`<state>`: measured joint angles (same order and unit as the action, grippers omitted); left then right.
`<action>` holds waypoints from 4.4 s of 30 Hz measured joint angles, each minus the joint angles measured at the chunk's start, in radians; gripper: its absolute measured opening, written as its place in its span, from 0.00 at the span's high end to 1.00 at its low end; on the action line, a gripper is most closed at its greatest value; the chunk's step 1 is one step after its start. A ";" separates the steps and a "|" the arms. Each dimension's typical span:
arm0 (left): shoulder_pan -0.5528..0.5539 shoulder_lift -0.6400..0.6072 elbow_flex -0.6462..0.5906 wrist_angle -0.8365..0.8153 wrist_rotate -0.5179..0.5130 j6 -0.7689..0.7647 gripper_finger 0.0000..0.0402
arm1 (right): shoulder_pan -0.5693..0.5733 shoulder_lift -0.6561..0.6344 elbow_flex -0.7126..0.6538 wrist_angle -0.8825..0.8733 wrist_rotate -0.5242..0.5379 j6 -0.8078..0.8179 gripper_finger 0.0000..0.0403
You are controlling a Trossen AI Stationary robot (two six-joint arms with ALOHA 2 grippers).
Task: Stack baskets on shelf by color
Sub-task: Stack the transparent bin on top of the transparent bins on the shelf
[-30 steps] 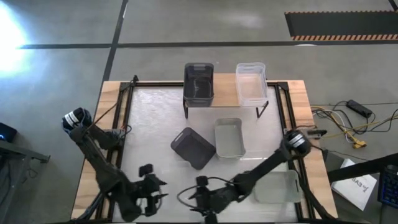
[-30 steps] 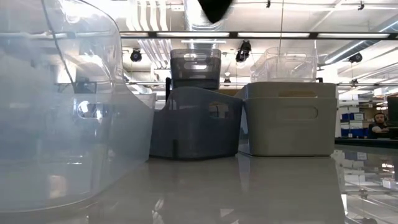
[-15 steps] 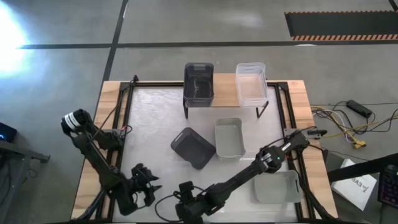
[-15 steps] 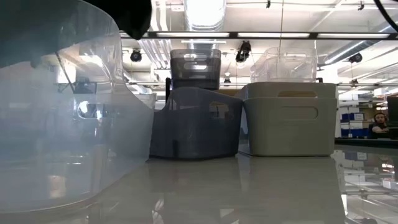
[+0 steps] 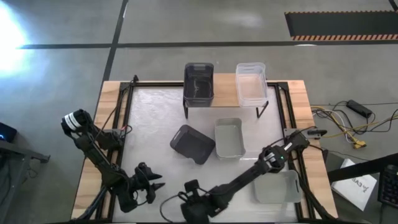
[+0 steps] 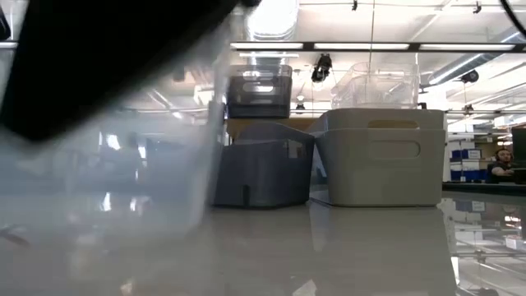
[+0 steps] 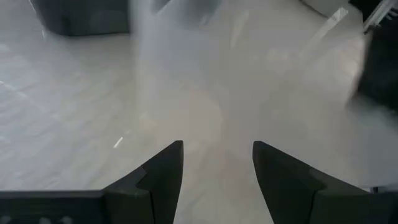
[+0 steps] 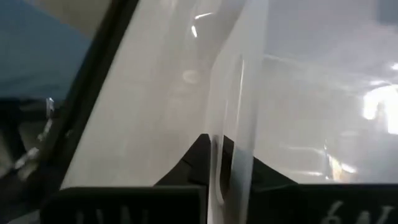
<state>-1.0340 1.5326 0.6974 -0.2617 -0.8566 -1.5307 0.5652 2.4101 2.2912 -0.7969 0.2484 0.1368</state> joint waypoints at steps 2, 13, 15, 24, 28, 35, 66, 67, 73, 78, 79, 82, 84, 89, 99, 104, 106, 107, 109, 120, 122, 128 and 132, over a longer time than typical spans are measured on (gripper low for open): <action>0.000 0.000 0.000 0.000 -0.010 0.003 0.56 | 0.030 -0.037 -0.003 -0.045 0.036 -0.011 0.98; 0.000 0.000 0.001 0.022 -0.074 0.054 0.56 | 0.237 -0.362 -0.182 -0.158 0.273 -0.018 0.98; 0.000 0.000 0.002 0.023 -0.108 0.057 0.56 | 0.258 -0.450 -0.247 -0.182 0.331 0.024 0.98; 0.031 0.000 0.002 0.250 -0.272 0.392 0.56 | 0.164 -0.893 -0.565 -0.459 0.476 0.133 0.98; 0.061 0.000 0.004 0.358 -0.272 0.549 0.56 | 0.018 -1.064 -0.670 -0.516 0.467 0.003 0.98; 0.117 0.000 0.004 0.395 -0.268 0.624 0.56 | -0.305 -1.252 -0.743 -0.507 0.453 -0.355 0.98; 0.175 0.000 0.003 0.411 -0.207 0.623 0.56 | -0.953 -1.248 -0.775 -0.577 0.015 -0.720 0.98; 0.175 0.000 0.003 0.414 -0.204 0.622 0.56 | -0.952 -1.243 -0.778 -0.593 0.014 -0.720 0.98; 0.176 0.001 0.003 0.412 -0.199 0.622 0.56 | -0.952 -1.243 -0.782 -0.615 0.011 -0.712 0.98; 0.177 0.001 0.003 0.412 -0.198 0.622 0.56 | -0.952 -1.243 -0.781 -0.613 0.006 -0.679 0.98; 0.177 0.001 0.003 0.412 -0.198 0.622 0.56 | -0.952 -1.243 -0.781 -0.613 0.006 -0.675 0.97; 0.177 0.001 0.003 0.411 -0.198 0.622 0.56 | -0.952 -1.243 -0.781 -0.612 0.006 -0.670 0.94; 0.177 0.001 0.003 0.411 -0.197 0.622 0.56 | -0.952 -1.243 -0.781 -0.612 0.006 -0.669 0.91; 0.177 0.001 0.003 0.411 -0.197 0.622 0.56 | -0.952 -1.244 -0.772 -0.613 0.005 -0.669 0.82; 0.179 0.001 0.003 0.411 -0.197 0.622 0.56 | -0.952 -1.245 -0.724 -0.614 0.006 -0.644 0.73; 0.186 0.001 0.003 0.411 -0.197 0.623 0.56 | -0.952 -1.245 -0.715 -0.614 0.010 -0.530 0.74; 0.188 0.001 0.003 0.411 -0.196 0.623 0.56 | -0.952 -1.245 -0.716 -0.622 0.013 -0.495 0.74; 0.189 0.001 0.003 0.411 -0.196 0.622 0.56 | -0.952 -1.245 -0.716 -0.627 0.014 -0.479 0.73; 0.189 0.001 0.003 0.411 -0.196 0.623 0.56 | -0.952 -1.241 -0.716 -0.647 0.017 -0.469 0.70; 0.189 0.001 0.003 0.411 -0.195 0.623 0.56 | -0.950 -1.238 -0.647 -0.686 -0.005 -0.400 0.52; 0.189 0.001 0.003 0.411 -0.195 0.623 0.56 | -0.950 -1.238 -0.617 -0.675 -0.044 -0.325 0.52; 0.192 0.001 0.003 0.411 -0.195 0.623 0.56 | -0.950 -1.271 -0.650 -0.499 -0.067 -0.147 0.61; 0.192 0.001 0.003 0.411 -0.195 0.623 0.56 | -0.950 -1.280 -0.763 -0.377 -0.065 -0.091 0.72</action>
<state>-0.8417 1.5333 0.7006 0.1493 -1.0519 -0.9081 -0.3843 1.1301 1.5285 -1.1736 0.1835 0.0462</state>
